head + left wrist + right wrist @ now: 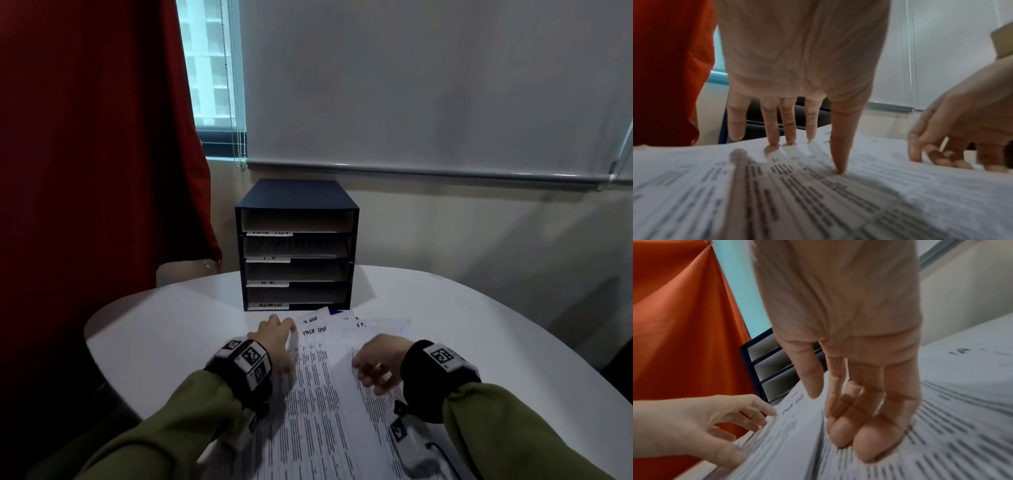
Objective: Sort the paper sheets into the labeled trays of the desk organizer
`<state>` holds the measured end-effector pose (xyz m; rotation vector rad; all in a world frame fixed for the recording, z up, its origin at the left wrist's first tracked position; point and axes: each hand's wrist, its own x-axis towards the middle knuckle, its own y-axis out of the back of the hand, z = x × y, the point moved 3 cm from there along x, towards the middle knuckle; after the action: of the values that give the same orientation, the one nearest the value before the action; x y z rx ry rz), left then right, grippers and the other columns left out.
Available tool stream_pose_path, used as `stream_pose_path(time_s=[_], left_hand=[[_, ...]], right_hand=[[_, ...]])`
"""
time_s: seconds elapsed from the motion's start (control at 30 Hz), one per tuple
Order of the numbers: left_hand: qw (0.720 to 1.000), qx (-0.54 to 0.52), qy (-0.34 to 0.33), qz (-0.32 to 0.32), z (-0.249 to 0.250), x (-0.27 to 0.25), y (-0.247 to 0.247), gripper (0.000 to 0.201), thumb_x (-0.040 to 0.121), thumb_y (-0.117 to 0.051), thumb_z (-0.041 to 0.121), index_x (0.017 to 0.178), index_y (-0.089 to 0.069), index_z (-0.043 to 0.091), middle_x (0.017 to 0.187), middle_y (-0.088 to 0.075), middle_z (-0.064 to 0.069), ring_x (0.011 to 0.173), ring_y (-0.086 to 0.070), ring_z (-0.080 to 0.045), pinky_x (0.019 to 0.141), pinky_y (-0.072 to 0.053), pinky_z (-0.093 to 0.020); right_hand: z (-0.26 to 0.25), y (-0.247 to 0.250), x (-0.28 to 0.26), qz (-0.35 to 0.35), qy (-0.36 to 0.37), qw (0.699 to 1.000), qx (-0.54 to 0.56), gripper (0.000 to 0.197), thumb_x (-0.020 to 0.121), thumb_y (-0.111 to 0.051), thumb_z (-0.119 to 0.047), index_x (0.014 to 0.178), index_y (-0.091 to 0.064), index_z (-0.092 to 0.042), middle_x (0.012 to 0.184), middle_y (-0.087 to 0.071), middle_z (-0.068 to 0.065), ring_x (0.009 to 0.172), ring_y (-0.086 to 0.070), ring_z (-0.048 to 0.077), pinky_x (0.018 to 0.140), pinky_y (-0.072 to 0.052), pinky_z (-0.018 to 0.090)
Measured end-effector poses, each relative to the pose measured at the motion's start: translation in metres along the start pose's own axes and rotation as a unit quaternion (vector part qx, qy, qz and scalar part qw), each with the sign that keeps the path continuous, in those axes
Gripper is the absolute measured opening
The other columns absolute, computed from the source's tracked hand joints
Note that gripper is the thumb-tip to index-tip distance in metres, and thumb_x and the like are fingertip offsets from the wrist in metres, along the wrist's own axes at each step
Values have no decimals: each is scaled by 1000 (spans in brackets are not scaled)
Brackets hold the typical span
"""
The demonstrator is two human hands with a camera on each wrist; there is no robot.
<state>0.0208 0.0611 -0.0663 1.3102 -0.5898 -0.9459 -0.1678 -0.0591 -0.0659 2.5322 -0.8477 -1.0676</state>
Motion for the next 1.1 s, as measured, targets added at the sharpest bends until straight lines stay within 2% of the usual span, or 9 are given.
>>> stream_pose_path(time_s=[0.17, 0.37, 0.5, 0.57, 0.63, 0.7, 0.8, 0.97, 1.1], left_hand=[[999, 37, -1, -30, -9, 1, 3, 85, 64, -76, 54, 132, -35, 24, 135, -36, -2, 125, -40, -25, 100, -37, -43], [998, 57, 2, 16, -15, -6, 7, 96, 54, -74, 69, 130, -37, 24, 133, -38, 2, 125, -37, -23, 103, -34, -44], [991, 11, -53, 120, -1, -12, 17, 36, 78, -68, 36, 107, -49, 27, 124, -48, 2, 123, -41, -22, 105, -32, -40], [982, -33, -103, 154, 12, -19, 25, 14, 86, -61, 27, 91, -48, 28, 110, -55, 2, 111, -50, -19, 96, -37, -35], [977, -73, -152, 132, 31, -27, 28, 5, 88, -59, 25, 89, -55, 23, 102, -58, 2, 95, -52, -14, 84, -41, -28], [975, -96, -175, 98, 48, -29, 24, 9, 87, -59, 23, 93, -63, 18, 97, -61, 2, 90, -54, -14, 77, -42, -25], [982, -99, -131, 90, 57, -17, 21, 20, 89, -49, 14, 99, -64, 22, 106, -64, 1, 97, -61, -19, 80, -48, -29], [994, -59, -9, 91, 21, 5, 22, 28, 91, -47, 9, 118, -52, 15, 126, -50, -10, 113, -53, -28, 98, -44, -36], [994, -78, -17, 75, 3, 9, 17, 39, 94, -41, 13, 131, -46, 21, 133, -43, -14, 122, -46, -33, 105, -38, -40]], right_hand=[[9, -9, -8, 5, 12, 1000, -14, 7, 89, -53, -8, 89, -61, -7, 74, -61, 8, 71, -58, 22, 61, -48, 30], [19, -13, -9, 26, 21, 998, 60, 12, 83, -62, -12, 94, -60, -17, 80, -60, 0, 64, -57, 13, 54, -47, 24], [13, -10, -16, 37, 33, 995, 91, 20, 85, -66, -11, 96, -52, -19, 90, -56, 9, 70, -60, 18, 44, -48, 22], [11, -4, -23, 48, 48, 990, 125, 25, 82, -72, -17, 98, -52, -19, 98, -55, 12, 80, -60, 21, 43, -47, 19], [12, 5, -27, 93, 79, 990, 76, 11, 84, -68, -16, 86, -57, -14, 84, -58, 6, 73, -56, 16, 45, -43, 17], [16, 14, -27, 121, 74, 989, 47, 6, 83, -60, -3, 84, -60, -9, 77, -58, 6, 69, -54, 17, 51, -44, 18], [30, 24, -27, 119, 31, 992, -13, 30, 71, -57, 11, 95, -55, -6, 77, -60, 10, 70, -57, 24, 59, -49, 28], [55, 26, -30, 99, 5, 993, -60, 25, 76, -51, 14, 76, -49, -11, 63, -51, 4, 52, -52, 17, 40, -42, 18], [57, 24, -26, 100, 10, 991, -85, 27, 70, -48, 19, 82, -51, -4, 61, -52, 8, 55, -54, 21, 43, -38, 20]])
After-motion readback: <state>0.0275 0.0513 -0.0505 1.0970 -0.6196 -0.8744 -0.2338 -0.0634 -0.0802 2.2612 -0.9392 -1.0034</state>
